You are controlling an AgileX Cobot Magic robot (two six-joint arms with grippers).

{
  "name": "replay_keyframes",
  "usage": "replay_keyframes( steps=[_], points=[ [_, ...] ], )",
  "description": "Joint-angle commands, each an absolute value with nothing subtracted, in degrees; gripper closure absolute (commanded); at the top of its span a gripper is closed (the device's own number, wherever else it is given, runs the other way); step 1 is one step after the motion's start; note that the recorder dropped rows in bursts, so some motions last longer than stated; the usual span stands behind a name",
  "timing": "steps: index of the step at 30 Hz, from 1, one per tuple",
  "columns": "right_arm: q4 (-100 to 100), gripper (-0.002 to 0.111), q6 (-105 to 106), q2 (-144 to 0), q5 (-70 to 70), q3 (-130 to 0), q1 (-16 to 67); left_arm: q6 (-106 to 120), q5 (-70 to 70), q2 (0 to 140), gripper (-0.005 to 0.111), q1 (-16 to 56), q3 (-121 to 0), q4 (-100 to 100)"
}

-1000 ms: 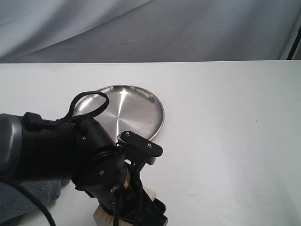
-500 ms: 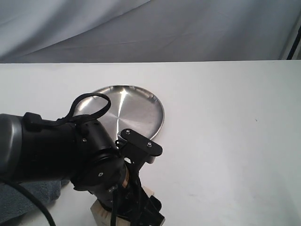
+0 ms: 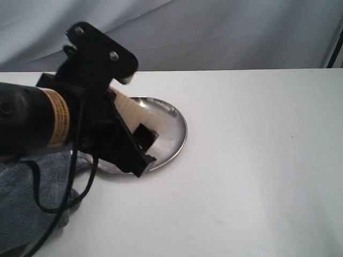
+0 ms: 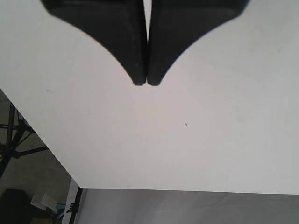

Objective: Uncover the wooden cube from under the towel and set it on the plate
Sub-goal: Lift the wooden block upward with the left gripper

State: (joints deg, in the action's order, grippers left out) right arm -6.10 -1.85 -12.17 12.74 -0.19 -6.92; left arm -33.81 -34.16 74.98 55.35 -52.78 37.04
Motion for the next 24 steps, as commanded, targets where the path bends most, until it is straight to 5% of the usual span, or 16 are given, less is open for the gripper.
replay_keyframes(
  steps=[1, 17, 24],
  points=[
    [-6.5, 0.108, -2.1, -12.4, 12.1, 0.0, -7.3, -39.6, -30.8, 70.7, 0.107, 55.3, -53.0, 45.2],
    [-6.5, 0.108, -2.1, -12.4, 12.1, 0.0, -7.3, -68.6, -34.2, 70.8, 0.107, 55.3, -53.0, 82.0],
    [-6.5, 0.108, -2.1, -12.4, 12.1, 0.0, -7.3, -76.4, -28.9, 74.5, 0.107, 45.4, -53.0, 85.6]
  ],
)
